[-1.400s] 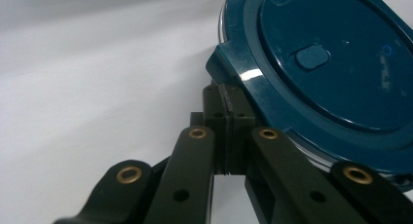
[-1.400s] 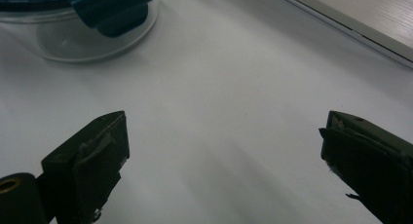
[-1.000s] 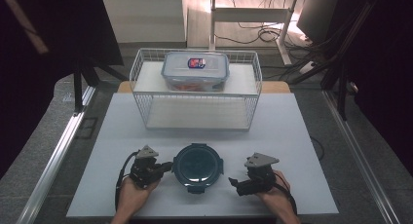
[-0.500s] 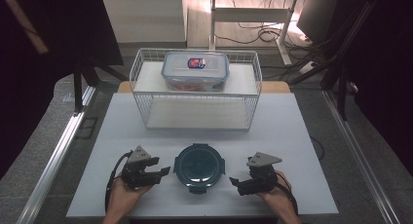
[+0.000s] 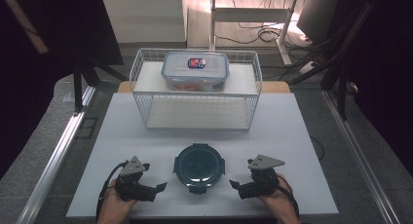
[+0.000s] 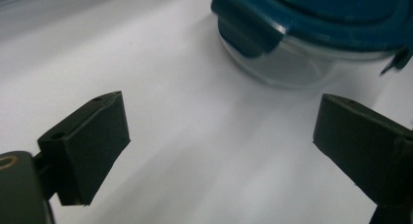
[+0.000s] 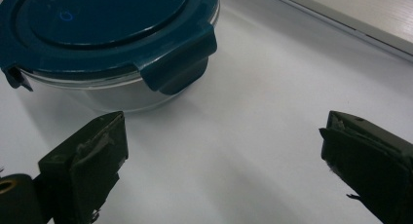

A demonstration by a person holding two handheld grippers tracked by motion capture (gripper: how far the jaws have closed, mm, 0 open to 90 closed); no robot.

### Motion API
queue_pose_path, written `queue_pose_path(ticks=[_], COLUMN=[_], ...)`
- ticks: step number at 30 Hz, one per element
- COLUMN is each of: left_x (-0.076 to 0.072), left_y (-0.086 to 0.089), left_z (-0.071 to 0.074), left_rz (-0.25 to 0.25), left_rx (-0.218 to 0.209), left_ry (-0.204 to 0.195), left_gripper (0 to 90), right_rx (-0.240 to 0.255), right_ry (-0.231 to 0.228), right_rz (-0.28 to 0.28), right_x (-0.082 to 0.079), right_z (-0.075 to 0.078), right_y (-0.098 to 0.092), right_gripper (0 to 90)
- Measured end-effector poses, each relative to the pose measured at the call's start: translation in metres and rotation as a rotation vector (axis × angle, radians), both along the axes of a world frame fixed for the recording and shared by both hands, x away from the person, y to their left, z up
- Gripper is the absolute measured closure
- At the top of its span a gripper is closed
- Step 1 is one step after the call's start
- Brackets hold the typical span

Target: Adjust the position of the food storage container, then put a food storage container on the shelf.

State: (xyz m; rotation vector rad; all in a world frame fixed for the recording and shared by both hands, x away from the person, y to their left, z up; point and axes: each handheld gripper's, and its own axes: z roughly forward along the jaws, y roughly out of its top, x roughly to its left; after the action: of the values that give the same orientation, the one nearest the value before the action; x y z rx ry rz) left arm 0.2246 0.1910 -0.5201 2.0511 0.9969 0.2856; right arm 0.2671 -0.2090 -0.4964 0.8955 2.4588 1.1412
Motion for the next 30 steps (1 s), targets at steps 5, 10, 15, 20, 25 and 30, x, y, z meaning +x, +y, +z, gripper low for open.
queue_pose_path(ticks=[5, 10, 15, 20, 25, 30], left_x=[0.001, 0.004, 0.008, 0.011, 0.018, 0.024], left_y=[0.003, 0.008, 0.008, 0.005, 0.001, -0.006], left_z=[-0.004, -0.004, -0.004, 0.0, 0.006, 0.01], left_rz=[0.008, 0.019, 0.02, 0.009, -0.011, -0.036], left_rx=[-0.001, -0.023, -0.049, -0.065, -0.106, -0.127], left_ry=[-0.003, -0.01, -0.006, -0.002, 0.014, 0.037], left_gripper=[4.6, 4.2, 3.3, 3.7, 4.3, 4.6], right_rx=[-0.003, -0.003, 0.014, 0.035, 0.074, 0.085], right_ry=[0.01, 0.011, 0.016, 0.022, 0.026, 0.036], right_rz=[-0.002, -0.001, -0.015, 0.003, 0.02, 0.029], right_x=[0.0, 0.001, 0.004, 0.006, 0.007, 0.008], right_z=[-0.002, -0.003, -0.001, 0.001, 0.006, 0.011], right_y=[-0.001, -0.001, -0.001, -0.001, 0.002, 0.009], right_gripper=[2.9, 2.8, 1.6, 1.6, 0.9, 1.2])
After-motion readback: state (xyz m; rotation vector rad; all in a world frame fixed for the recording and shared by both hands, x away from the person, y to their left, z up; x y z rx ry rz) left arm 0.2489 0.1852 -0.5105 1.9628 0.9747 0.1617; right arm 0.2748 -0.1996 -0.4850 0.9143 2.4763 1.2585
